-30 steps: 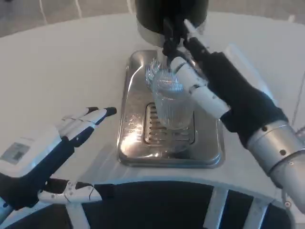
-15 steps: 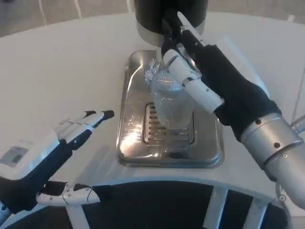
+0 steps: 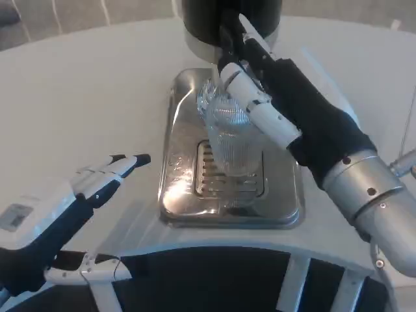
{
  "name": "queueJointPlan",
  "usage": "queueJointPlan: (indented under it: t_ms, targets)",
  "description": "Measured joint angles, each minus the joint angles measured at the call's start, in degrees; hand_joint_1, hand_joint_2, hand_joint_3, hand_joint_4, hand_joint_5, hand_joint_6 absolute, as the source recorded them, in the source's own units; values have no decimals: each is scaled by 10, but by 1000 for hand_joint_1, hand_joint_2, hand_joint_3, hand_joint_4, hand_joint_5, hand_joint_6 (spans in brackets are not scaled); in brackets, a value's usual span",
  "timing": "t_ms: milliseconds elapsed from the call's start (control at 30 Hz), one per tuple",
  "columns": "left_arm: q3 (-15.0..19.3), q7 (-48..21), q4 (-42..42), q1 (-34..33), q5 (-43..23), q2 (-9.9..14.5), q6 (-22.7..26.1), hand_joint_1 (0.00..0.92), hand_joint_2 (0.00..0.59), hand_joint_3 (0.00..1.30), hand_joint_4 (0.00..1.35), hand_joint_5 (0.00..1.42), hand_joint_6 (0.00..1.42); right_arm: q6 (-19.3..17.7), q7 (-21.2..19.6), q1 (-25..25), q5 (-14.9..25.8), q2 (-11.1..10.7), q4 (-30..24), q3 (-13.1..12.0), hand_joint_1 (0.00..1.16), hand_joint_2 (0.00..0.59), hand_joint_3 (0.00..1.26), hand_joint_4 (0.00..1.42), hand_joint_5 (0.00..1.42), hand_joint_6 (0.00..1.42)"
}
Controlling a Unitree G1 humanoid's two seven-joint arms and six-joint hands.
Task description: Grasp the cup under the faucet to collect the drink, then remove the cup.
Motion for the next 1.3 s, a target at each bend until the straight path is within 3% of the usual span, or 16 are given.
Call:
queueJointPlan:
  t_ms: [700,1033,1300]
  targets:
    - [9,-11,0,1,-1,2,3,94,65,96,0,50,128,37,11,-56,19,-64,21,41,0,552,0,0,0,0]
    - [9,-12,0,-3,-1,2,7,84,66,96,0,50,128,37,34,-77,-15,-121,15,83,0,552,0,0,0,0]
    - [9,-14,0,-4,-2,2,11,78,63,96,0,50,124,37,49,-85,-46,-141,9,112,0,552,0,0,0,0]
